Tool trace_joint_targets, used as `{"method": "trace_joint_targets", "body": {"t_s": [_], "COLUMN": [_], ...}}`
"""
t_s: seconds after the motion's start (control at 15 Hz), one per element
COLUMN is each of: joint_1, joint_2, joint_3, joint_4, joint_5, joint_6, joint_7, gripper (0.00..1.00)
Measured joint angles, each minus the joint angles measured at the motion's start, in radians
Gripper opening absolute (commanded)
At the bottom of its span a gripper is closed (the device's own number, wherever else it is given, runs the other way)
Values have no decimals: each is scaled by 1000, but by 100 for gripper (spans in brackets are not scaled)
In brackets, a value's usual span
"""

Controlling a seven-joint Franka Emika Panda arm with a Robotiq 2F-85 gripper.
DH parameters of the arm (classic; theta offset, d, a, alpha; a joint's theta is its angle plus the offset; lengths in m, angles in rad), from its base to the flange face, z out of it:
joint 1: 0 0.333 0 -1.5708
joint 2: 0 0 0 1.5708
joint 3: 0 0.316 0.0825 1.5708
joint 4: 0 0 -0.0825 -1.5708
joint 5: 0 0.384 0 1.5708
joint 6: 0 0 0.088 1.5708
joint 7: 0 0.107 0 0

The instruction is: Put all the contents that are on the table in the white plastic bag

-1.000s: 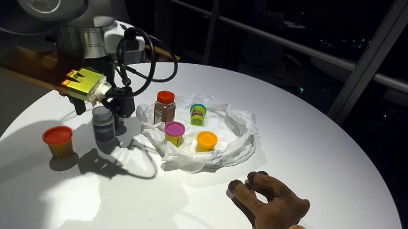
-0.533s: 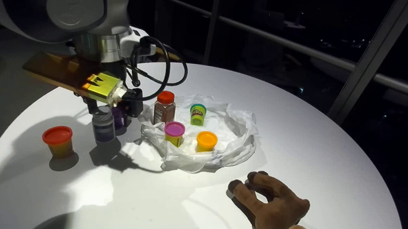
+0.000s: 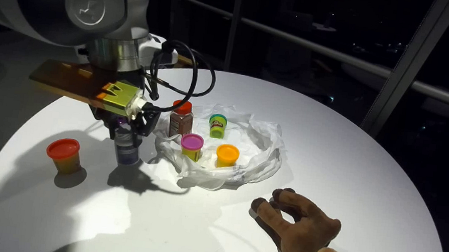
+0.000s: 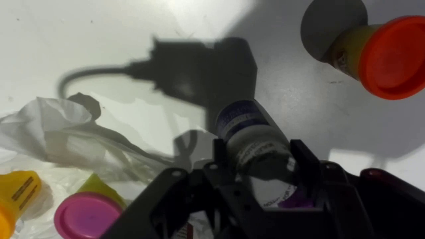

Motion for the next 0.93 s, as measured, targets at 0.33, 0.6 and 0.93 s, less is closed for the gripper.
{"method": "trace_joint_targets", "body": {"t_s": [0.33,0.6,0.93], "joint_1": [54,66,63], "joint_2": [-74,-84,10], "joint_3": [-35,-36,-74], "joint_4": [89,245,427], "joint_5": [-27,-26,-31], "joint_6": [-201,-304,-302], "joint_7": [117,150,152], "gripper": [28,28,27]}}
